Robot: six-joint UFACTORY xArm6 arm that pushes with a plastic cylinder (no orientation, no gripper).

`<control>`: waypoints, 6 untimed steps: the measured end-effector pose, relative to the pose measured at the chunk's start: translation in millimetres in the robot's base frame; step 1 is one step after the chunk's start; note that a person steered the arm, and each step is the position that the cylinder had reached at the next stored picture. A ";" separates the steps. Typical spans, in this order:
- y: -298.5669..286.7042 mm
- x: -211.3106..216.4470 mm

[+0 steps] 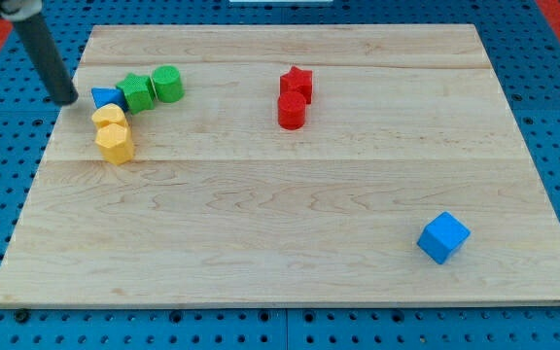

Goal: Separate the blue triangle from the green blocks

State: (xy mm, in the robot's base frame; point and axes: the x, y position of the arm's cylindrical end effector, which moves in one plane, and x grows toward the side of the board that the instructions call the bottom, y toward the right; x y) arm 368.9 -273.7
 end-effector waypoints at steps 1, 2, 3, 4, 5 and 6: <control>15.8 41.0; 7.2 30.4; -12.3 1.7; 13.1 -6.2; 81.8 -4.5; 90.5 -19.4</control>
